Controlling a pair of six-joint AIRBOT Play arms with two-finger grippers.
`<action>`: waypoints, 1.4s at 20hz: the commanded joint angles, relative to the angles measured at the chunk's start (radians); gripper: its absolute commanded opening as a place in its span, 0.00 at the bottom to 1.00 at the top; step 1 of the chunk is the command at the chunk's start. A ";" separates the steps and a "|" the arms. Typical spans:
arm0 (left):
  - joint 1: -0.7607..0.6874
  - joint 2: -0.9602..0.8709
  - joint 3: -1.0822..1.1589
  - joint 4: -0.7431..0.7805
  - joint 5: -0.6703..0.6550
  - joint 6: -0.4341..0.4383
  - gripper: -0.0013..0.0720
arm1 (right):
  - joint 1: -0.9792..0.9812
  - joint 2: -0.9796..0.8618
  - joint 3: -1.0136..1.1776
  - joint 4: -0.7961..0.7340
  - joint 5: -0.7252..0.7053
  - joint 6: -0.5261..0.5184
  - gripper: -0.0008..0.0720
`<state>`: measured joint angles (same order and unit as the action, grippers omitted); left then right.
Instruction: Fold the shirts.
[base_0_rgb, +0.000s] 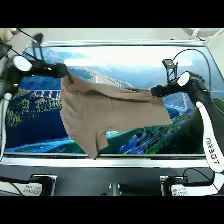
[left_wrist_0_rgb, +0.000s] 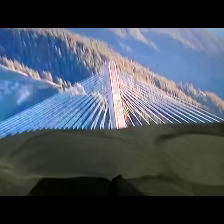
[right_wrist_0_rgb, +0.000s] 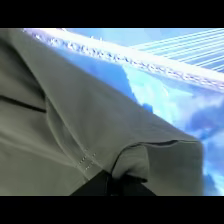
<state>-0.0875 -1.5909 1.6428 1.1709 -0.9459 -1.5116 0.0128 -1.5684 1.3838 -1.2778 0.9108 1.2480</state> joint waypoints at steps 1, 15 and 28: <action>-0.004 -0.111 -0.006 -0.090 -0.066 -0.063 0.30 | -0.011 -0.069 0.003 0.119 -0.117 0.027 0.38; 0.265 0.274 -0.885 -0.264 -0.291 0.207 0.60 | -0.475 -0.051 0.029 0.114 0.590 -0.307 0.74; 0.149 0.238 -0.951 -0.305 -0.112 0.203 0.18 | -0.415 -0.123 -0.100 0.126 0.500 -0.346 0.86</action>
<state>0.0746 -1.3476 0.6949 0.8734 -1.0752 -1.3094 -0.4274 -1.6680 1.3163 -1.1557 1.4506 0.9146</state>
